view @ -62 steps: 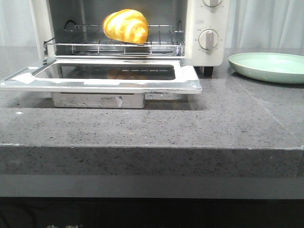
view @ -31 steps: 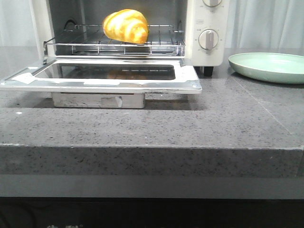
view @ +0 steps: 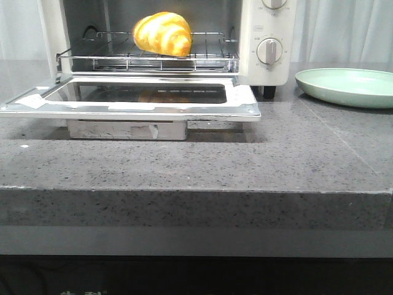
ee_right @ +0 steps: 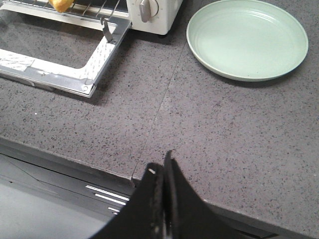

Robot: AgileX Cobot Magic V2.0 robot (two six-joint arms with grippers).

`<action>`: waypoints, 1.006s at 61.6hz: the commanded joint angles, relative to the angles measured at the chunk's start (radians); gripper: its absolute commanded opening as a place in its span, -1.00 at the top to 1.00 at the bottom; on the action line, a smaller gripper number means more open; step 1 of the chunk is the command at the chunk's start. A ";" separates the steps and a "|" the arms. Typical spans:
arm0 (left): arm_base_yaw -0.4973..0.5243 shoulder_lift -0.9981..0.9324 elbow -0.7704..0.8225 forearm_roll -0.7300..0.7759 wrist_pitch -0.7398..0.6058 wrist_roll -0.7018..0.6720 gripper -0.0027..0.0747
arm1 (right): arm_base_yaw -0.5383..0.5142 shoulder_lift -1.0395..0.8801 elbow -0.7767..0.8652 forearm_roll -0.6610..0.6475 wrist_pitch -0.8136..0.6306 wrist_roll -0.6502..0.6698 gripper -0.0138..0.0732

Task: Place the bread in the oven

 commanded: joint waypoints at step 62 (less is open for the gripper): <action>0.615 -0.784 0.935 -0.216 -0.703 -0.003 0.98 | -0.004 0.004 -0.022 -0.013 -0.062 -0.010 0.95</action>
